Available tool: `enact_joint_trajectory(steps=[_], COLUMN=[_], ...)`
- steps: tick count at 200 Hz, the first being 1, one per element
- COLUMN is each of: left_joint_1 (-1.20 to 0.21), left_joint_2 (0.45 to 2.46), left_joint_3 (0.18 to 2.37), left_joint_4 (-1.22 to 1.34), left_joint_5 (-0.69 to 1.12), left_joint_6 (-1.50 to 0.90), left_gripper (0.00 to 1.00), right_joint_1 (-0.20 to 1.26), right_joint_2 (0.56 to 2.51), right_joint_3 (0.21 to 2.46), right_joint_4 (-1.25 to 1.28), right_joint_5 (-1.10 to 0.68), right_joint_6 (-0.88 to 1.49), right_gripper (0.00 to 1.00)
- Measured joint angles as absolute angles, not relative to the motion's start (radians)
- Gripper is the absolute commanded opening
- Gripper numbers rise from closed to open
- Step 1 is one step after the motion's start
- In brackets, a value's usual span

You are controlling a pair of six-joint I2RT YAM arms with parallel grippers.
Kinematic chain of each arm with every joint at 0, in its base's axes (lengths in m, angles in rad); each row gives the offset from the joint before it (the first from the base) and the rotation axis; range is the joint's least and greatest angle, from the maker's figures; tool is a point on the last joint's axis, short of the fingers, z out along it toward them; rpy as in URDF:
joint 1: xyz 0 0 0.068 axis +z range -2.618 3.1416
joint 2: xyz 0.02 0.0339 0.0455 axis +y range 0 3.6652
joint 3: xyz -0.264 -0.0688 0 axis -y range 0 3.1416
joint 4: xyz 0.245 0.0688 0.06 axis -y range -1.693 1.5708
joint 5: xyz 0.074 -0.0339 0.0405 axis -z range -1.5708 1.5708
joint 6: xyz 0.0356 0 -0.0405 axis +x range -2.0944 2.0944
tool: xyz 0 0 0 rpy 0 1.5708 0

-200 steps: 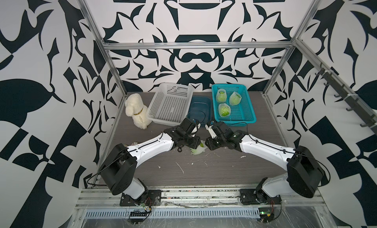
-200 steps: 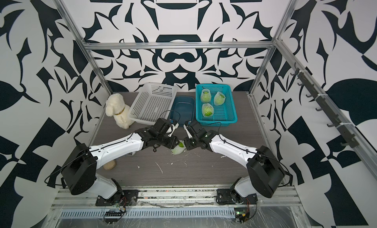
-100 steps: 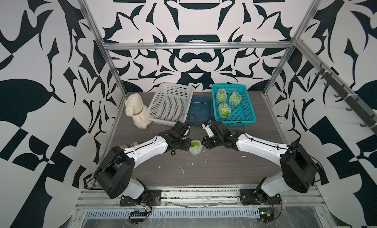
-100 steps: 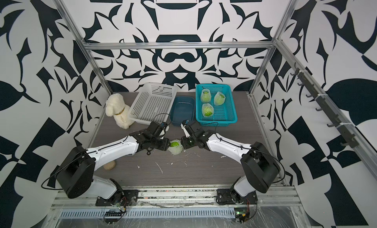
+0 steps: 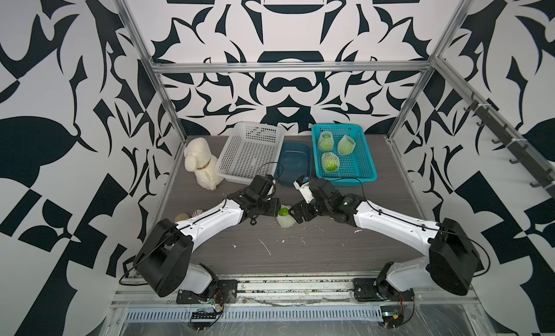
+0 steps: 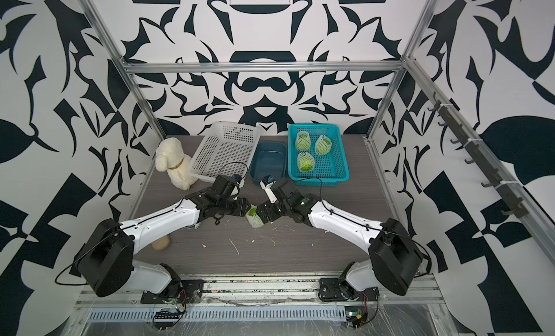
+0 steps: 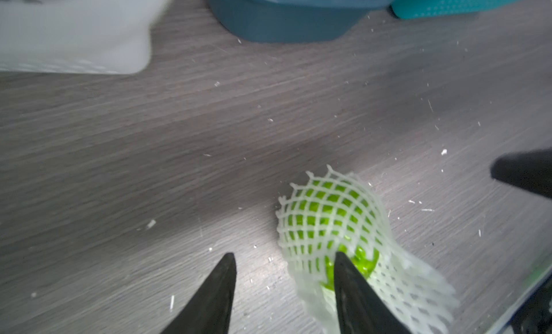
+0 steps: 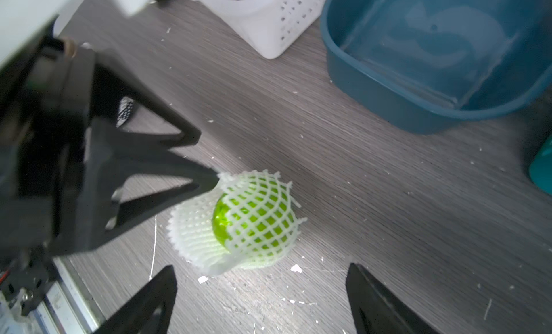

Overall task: Sleeve custard apples in foam nets
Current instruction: Put on the foam net on the custard apple.

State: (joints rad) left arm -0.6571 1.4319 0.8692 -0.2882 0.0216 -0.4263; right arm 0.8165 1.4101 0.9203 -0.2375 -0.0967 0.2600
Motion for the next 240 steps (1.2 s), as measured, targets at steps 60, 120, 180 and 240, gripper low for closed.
enact_joint_trajectory(steps=[60,120,180,240], left_joint_1=[-0.608,-0.542,-0.532,-0.532], left_joint_2=[1.385,1.34,1.339,1.33], left_joint_3=[0.88,0.859,0.856,0.837], left_joint_4=[-0.288,-0.214,-0.183,-0.175], left_joint_5=[0.031,0.067,0.079,0.084], left_joint_6=[-0.442,-0.497,-0.52,-0.528], left_gripper=[0.56,0.56,0.56,0.56], right_joint_1=[0.921,0.95,0.951,0.951], right_joint_2=[1.52,1.652,1.708,1.761], right_joint_3=[0.97,1.053,1.071,1.084], right_joint_4=[-0.291,-0.303,-0.305,-0.294], right_joint_5=[-0.005,0.121,0.132,0.131], right_joint_6=[0.22,0.214,0.213,0.225], right_gripper=[1.0,0.97,0.84,0.96])
